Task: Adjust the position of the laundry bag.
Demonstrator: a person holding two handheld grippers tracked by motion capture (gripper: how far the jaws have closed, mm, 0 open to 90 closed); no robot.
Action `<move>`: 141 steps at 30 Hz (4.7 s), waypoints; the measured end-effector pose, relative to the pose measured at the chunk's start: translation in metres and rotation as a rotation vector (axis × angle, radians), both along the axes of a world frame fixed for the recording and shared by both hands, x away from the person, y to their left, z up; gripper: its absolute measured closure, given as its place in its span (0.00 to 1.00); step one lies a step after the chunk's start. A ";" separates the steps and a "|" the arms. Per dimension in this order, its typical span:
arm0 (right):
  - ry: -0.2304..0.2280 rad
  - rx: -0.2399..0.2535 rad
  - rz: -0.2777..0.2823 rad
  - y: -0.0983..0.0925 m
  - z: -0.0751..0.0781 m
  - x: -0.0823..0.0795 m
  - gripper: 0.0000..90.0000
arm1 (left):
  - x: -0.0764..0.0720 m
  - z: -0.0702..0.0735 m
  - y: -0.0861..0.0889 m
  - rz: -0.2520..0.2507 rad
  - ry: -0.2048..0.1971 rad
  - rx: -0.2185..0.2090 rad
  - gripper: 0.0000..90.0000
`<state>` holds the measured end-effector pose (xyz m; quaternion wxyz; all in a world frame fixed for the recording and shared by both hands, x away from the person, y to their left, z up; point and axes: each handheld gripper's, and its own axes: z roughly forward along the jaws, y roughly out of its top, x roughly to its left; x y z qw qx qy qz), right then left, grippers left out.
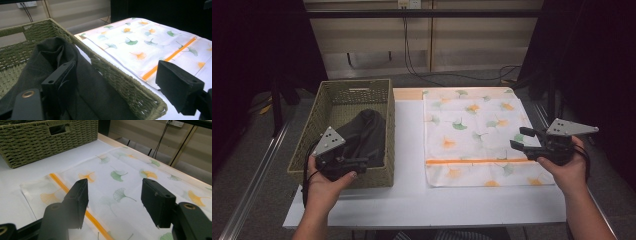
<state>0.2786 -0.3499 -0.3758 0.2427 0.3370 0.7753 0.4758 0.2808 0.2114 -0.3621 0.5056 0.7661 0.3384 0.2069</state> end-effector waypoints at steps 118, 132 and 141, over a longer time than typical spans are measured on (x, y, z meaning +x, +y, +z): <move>0.311 -0.288 0.462 0.171 -0.088 -0.005 0.84 | 0.001 -0.001 -0.011 -0.051 0.032 0.050 0.20; 0.266 -0.268 0.468 0.231 -0.092 0.011 0.40 | 0.002 -0.001 -0.009 -0.050 0.033 0.055 0.20; 0.288 -0.306 0.423 0.242 -0.098 0.019 0.58 | 0.001 -0.001 -0.007 -0.040 0.032 0.053 0.20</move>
